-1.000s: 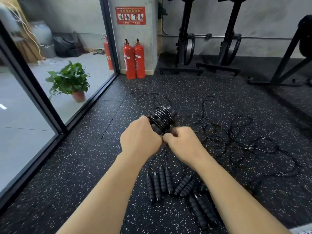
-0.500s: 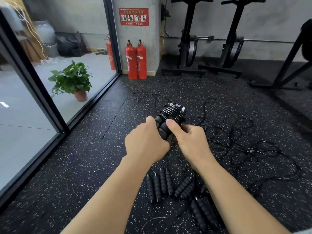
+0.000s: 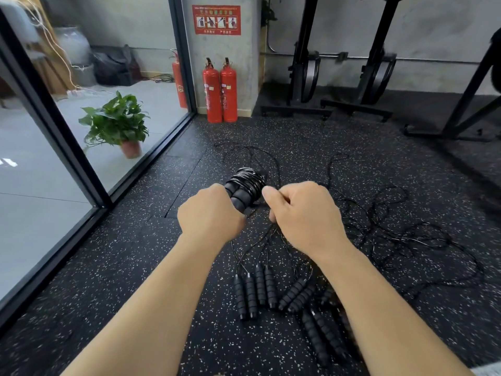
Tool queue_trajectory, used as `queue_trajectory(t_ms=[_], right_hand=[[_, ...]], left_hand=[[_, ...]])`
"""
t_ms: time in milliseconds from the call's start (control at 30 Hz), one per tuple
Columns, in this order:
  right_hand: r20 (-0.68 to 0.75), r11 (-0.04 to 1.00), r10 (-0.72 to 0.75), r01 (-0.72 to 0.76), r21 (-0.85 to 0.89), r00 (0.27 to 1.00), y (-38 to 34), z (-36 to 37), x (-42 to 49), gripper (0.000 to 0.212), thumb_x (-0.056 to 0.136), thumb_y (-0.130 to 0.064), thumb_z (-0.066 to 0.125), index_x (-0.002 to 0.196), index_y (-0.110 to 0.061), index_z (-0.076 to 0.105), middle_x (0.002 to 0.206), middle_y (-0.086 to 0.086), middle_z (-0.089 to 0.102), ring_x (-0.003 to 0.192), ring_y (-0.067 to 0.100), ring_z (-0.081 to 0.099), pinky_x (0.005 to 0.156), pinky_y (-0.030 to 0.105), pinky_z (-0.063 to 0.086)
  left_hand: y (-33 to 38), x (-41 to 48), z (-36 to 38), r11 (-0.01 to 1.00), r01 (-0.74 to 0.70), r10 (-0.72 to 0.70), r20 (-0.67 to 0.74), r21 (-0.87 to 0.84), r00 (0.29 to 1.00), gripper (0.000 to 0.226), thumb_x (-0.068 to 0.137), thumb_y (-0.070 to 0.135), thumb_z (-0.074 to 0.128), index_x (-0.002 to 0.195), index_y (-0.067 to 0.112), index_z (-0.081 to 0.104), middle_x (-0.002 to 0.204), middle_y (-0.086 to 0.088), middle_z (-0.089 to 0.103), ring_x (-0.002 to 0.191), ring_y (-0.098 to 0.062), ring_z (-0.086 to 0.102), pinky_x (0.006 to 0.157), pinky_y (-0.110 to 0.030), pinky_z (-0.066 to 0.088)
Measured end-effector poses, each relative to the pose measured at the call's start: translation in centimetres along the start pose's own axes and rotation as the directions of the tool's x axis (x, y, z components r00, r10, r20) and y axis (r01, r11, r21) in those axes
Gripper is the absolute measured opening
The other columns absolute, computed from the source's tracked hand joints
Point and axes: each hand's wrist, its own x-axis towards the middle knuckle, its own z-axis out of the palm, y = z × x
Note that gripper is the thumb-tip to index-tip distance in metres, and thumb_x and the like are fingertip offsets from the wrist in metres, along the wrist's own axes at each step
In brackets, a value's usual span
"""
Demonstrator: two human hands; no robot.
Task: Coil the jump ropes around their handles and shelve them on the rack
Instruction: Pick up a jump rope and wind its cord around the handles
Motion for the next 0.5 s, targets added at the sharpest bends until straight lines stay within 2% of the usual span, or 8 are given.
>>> queue_trajectory(t_ms=[133, 233, 300, 400, 500], right_hand=[[-0.053, 0.997, -0.065, 0.066, 0.031, 0.997, 0.7, -0.6, 0.8, 0.056, 0.094, -0.046, 0.050, 0.056, -0.006, 0.060, 0.050, 0.006, 0.058, 0.053, 0.025, 0.055, 0.054, 0.039, 0.048], [-0.080, 0.997, -0.077, 0.077, -0.005, 0.994, 1.7, -1.5, 1.2, 0.058, 0.094, -0.048, 0.051, 0.054, -0.005, 0.053, 0.051, 0.006, 0.058, 0.052, 0.025, 0.053, 0.053, 0.037, 0.046], [-0.090, 0.995, -0.085, 0.081, -0.054, 0.992, 2.6, -2.2, 1.4, 0.061, 0.093, -0.049, 0.051, 0.049, -0.007, 0.045, 0.046, 0.004, 0.051, 0.048, 0.022, 0.047, 0.052, 0.034, 0.040], [-0.034, 0.986, -0.093, 0.087, -0.141, 0.995, 3.8, -3.0, 1.4, 0.065, 0.093, -0.050, 0.052, 0.044, -0.013, 0.030, 0.039, -0.002, 0.030, 0.041, 0.014, 0.033, 0.048, 0.029, 0.028], [0.044, 0.987, -0.022, 0.028, -0.156, 0.999, 5.0, -3.3, 1.4, 0.067, 0.091, -0.055, 0.053, 0.044, -0.014, 0.027, 0.039, -0.004, 0.026, 0.040, 0.015, 0.029, 0.050, 0.029, 0.030]], left_hand=[[1.9, -1.5, 0.5, 0.978, -0.166, 0.166, 0.006, 0.128, 0.986, 0.017, 0.087, 0.033, 0.055, 0.093, 0.020, 0.047, 0.068, 0.005, 0.040, 0.078, -0.028, 0.058, 0.061, -0.028, 0.037], [2.7, -2.4, 0.5, 0.911, -0.348, 0.346, 0.047, 0.220, 0.937, 0.022, 0.082, 0.031, 0.059, 0.093, 0.021, 0.042, 0.067, 0.006, 0.039, 0.070, -0.025, 0.051, 0.054, -0.028, 0.031], [3.0, -2.8, 0.3, 0.833, -0.487, 0.477, 0.104, 0.263, 0.873, 0.025, 0.079, 0.029, 0.060, 0.097, 0.023, 0.043, 0.069, 0.006, 0.042, 0.068, -0.023, 0.048, 0.050, -0.028, 0.027], [3.3, -3.2, -0.2, 0.713, -0.663, 0.639, 0.179, 0.226, 0.748, 0.024, 0.080, 0.031, 0.058, 0.095, 0.031, 0.040, 0.074, 0.008, 0.048, 0.071, -0.019, 0.052, 0.054, -0.029, 0.037], [3.2, -3.3, -0.7, 0.647, -0.750, 0.731, 0.166, 0.139, 0.662, 0.024, 0.081, 0.034, 0.060, 0.087, 0.033, 0.037, 0.075, 0.011, 0.047, 0.073, -0.014, 0.050, 0.062, -0.030, 0.041]])
